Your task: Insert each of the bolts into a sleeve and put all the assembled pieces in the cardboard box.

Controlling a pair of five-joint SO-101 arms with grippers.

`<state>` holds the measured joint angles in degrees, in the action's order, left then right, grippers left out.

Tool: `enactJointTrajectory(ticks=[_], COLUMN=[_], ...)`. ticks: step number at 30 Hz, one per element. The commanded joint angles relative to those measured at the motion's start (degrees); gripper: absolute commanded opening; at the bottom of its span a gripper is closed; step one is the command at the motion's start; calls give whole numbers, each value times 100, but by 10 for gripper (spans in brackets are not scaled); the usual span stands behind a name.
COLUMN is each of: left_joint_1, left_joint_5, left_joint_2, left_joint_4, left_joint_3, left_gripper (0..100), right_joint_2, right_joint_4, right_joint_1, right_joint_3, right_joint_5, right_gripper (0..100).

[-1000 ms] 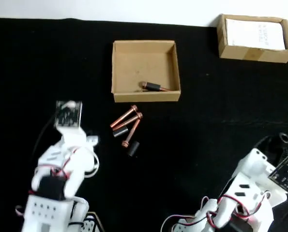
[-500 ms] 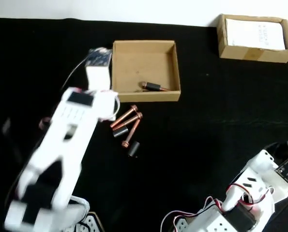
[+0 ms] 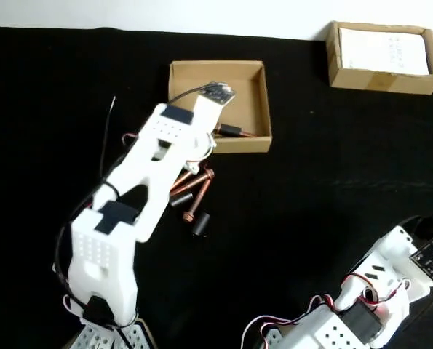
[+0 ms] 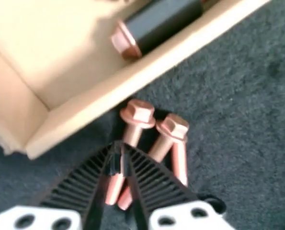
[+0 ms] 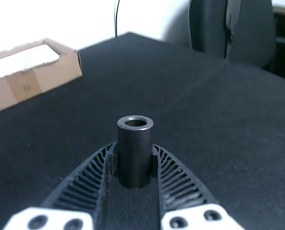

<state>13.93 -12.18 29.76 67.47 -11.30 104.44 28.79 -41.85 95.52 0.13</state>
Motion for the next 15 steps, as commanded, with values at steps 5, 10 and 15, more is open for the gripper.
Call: enactJointTrajectory(ticks=[5,10,15], left_joint_1=[145,145,145], left_joint_5=[-79,-360,-369], left_joint_2=[673,1165,1631], left_joint_4=[624,914,1116], left_joint_3=[-1420,-1824,-2044], left_gripper=[113,114,111], right_joint_2=[57,57,57], right_joint_4=[-303,-532,-567], right_joint_1=[338,488,505], right_joint_3=[400,400,400], right_joint_5=[62,53,44], right_gripper=[6,6,6])
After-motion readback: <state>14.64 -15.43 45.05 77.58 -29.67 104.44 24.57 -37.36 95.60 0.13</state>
